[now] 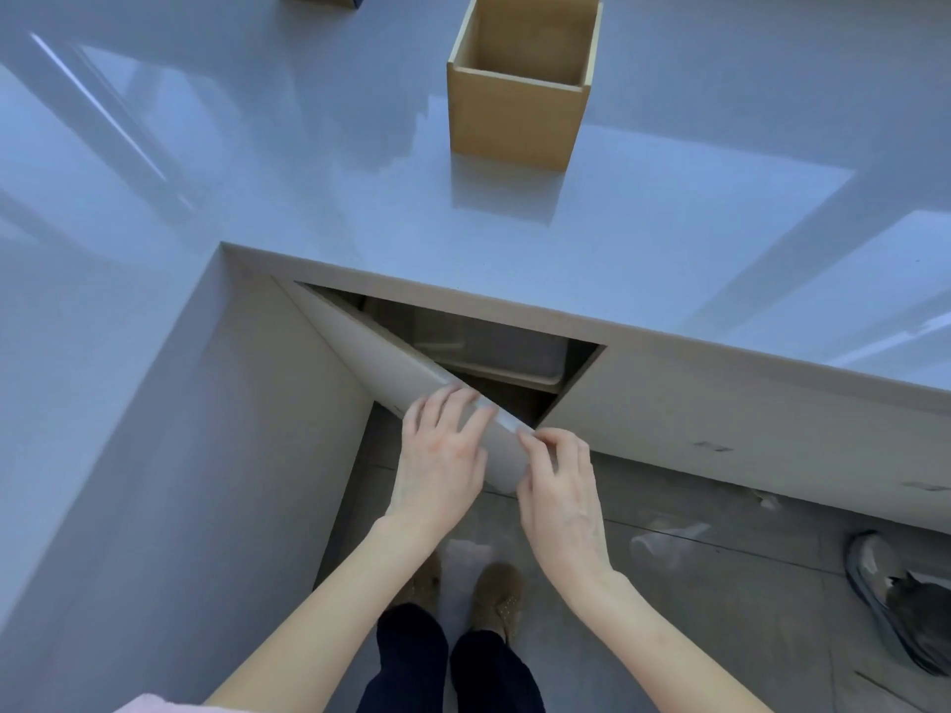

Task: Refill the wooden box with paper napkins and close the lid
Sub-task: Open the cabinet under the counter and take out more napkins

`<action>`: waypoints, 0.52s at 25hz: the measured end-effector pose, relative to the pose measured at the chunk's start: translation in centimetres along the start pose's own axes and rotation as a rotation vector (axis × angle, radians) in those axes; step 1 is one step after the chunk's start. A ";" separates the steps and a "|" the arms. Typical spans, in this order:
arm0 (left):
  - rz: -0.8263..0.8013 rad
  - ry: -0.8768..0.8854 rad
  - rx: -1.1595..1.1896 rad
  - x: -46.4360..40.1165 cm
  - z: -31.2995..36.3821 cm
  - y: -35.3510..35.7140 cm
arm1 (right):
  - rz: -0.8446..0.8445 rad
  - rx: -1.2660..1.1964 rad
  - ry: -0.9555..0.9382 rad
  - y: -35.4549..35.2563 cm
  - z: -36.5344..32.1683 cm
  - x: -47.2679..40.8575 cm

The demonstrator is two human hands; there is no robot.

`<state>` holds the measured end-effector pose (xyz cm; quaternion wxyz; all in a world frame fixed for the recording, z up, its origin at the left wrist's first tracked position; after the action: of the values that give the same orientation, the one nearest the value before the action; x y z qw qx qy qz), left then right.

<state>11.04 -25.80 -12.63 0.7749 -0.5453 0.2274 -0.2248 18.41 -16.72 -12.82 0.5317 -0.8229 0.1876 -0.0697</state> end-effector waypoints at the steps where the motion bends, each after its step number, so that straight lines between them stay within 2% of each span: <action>1: -0.001 -0.012 0.001 0.8 -0.2 -0.1 | -0.021 -0.077 0.003 0.0 -0.1 0.5; 6: -0.038 -0.036 0.004 3.5 -1.1 -0.9 | -0.078 -0.287 0.005 0.8 -1.3 2.6; 13: -0.064 -0.055 0.057 7.6 -3.6 -2.7 | -0.112 -0.274 -0.049 2.5 -4.6 6.4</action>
<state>14.63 -33.78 -12.01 0.7884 -0.5360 0.1821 -0.2408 22.30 -24.02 -13.61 0.4139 -0.8985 0.1363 -0.0527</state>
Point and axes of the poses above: each hand's wrist, its own x-axis away from the middle knuckle, its own y-axis out of the palm, z = x × y, the point moved 6 cm from there along -x, towards the middle knuckle, and after that the axes turned 4 degrees about y, right-handed, at the moved point
